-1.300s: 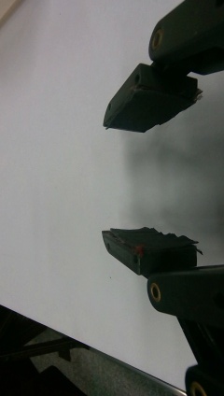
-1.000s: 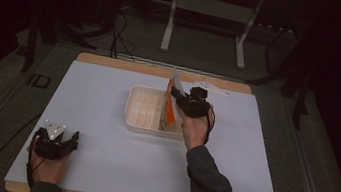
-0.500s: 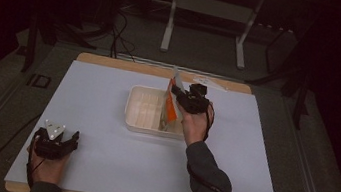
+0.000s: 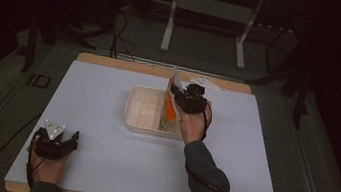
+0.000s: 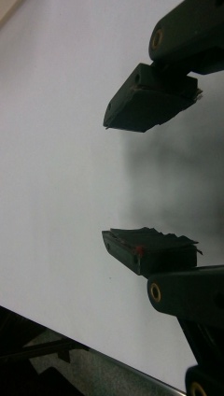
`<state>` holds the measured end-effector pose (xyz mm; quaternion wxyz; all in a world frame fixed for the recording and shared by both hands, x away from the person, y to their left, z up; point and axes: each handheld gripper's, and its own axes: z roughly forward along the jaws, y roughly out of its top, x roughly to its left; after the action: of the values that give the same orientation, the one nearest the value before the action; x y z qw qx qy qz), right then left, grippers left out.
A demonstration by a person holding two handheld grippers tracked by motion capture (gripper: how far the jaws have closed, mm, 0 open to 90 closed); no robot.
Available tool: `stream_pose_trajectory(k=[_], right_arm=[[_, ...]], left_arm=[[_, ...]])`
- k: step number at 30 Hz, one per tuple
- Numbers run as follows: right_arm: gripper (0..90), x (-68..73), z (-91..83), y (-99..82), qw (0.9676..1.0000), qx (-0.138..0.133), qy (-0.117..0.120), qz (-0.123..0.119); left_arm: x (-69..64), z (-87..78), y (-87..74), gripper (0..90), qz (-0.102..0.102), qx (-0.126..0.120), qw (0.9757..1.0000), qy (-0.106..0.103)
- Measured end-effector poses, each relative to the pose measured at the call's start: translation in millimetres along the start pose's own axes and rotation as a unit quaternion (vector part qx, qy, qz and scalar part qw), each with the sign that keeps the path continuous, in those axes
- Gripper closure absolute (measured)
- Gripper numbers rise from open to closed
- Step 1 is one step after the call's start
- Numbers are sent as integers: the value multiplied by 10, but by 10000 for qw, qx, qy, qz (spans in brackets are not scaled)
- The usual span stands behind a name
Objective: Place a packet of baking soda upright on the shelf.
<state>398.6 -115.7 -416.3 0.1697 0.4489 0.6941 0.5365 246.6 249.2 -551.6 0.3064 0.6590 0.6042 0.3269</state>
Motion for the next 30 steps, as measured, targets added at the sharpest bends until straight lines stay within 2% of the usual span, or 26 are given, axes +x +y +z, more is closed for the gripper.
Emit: stream_pose_trajectory(k=[3, 10, 12, 15, 17, 18, 20, 21, 24, 30], right_arm=[[899, 28, -10, -22, 9999, 7, -60, -85], [898, 71, -10, -103, 9998, 115, -94, -114], [891, 89, -1, -105, 9997, 122, -174, -147], [667, 71, 14, -62, 9998, 138, -157, -4], [591, 64, 7, -33, 9997, 112, -200, -41], [535, 64, 9, -20, 9996, 168, -235, -77], [488, 62, 27, -2, 9986, 393, -323, -151], [466, 58, 26, 2, 9984, 411, -337, -184], [472, 50, 4, 8, 9982, 423, -378, -186], [565, 104, -82, -50, 9972, 640, -303, -247]], left_arm=[[-2, -1, -1, 395, -2, -5, 10000, -2], [-2, -1, -1, 395, -10, -2, 10000, 1], [-1, -2, -2, 395, -17, -17, 10000, -8], [1, -2, -2, 394, -31, -21, 10000, -15], [1, -1, -2, 394, -31, -21, 10000, -18], [1, 0, -1, 394, -28, -17, 10000, -17], [0, -1, -2, 394, -26, -24, 10000, -15], [0, -1, -2, 394, -29, -25, 10000, -13], [1, -2, -2, 394, -35, -24, 10000, -10], [1, -2, -3, 393, -34, -25, 10000, -11]])
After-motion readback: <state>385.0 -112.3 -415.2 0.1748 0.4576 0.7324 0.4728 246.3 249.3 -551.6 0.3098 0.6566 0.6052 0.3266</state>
